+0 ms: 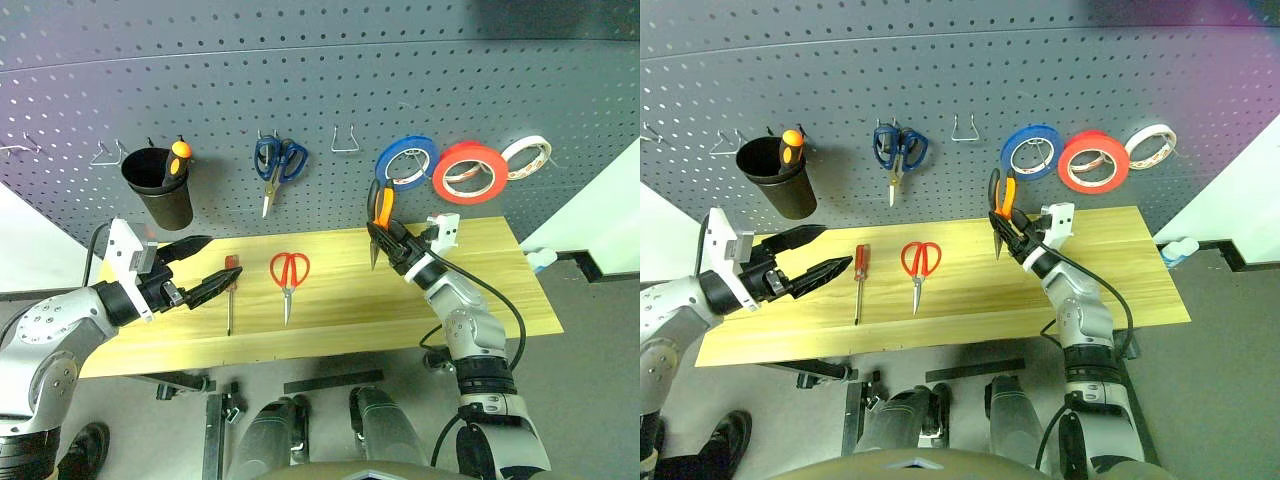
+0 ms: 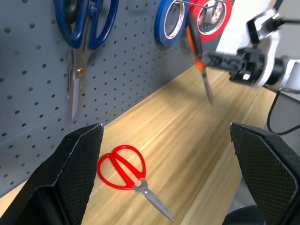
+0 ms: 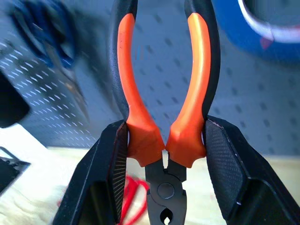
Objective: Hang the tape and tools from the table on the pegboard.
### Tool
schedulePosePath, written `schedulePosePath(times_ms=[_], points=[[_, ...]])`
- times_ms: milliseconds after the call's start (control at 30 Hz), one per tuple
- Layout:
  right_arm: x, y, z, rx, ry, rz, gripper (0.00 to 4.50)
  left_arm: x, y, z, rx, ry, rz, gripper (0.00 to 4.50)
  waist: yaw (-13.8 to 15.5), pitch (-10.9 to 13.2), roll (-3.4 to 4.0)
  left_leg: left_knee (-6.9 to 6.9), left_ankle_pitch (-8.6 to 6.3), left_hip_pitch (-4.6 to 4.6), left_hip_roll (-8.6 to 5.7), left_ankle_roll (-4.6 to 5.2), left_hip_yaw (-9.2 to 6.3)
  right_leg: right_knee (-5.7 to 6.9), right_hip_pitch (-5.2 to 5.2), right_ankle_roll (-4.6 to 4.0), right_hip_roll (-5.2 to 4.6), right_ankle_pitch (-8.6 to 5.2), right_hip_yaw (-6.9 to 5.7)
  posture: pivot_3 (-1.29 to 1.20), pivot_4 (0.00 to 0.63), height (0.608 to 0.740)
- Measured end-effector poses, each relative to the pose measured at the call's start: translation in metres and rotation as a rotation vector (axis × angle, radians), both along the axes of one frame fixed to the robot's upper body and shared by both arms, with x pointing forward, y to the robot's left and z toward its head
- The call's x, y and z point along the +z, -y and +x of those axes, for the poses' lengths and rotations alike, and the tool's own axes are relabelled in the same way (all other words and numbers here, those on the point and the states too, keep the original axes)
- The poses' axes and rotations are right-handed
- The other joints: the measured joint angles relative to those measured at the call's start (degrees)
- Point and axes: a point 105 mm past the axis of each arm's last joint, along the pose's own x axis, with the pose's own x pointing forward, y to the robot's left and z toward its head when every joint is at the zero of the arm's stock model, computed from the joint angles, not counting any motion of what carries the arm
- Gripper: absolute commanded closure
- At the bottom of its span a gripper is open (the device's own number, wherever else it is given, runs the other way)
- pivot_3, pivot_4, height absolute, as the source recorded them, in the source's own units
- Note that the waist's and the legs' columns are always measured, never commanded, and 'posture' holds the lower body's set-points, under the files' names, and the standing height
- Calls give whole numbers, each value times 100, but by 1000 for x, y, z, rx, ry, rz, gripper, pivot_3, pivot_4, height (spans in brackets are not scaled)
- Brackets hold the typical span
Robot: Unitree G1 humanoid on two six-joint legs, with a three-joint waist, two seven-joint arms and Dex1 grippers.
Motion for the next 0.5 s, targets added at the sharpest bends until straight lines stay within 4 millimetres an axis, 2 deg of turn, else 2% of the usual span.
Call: schedulePosePath(times_ms=[300,500], points=[[38,-9,4,32,126,4,2452,8,4,5,-13,48,-19,0,-158,-105,12,5,2,1,0,-2,0,12,-2,0,2,0,2,-216,83,740],[72,-20,11,50,226,14,2452,5,9,6,-22,44,-39,0,-190,-151,14,8,3,2,0,-3,0,26,-8,-1,3,0,5,-202,81,740]])
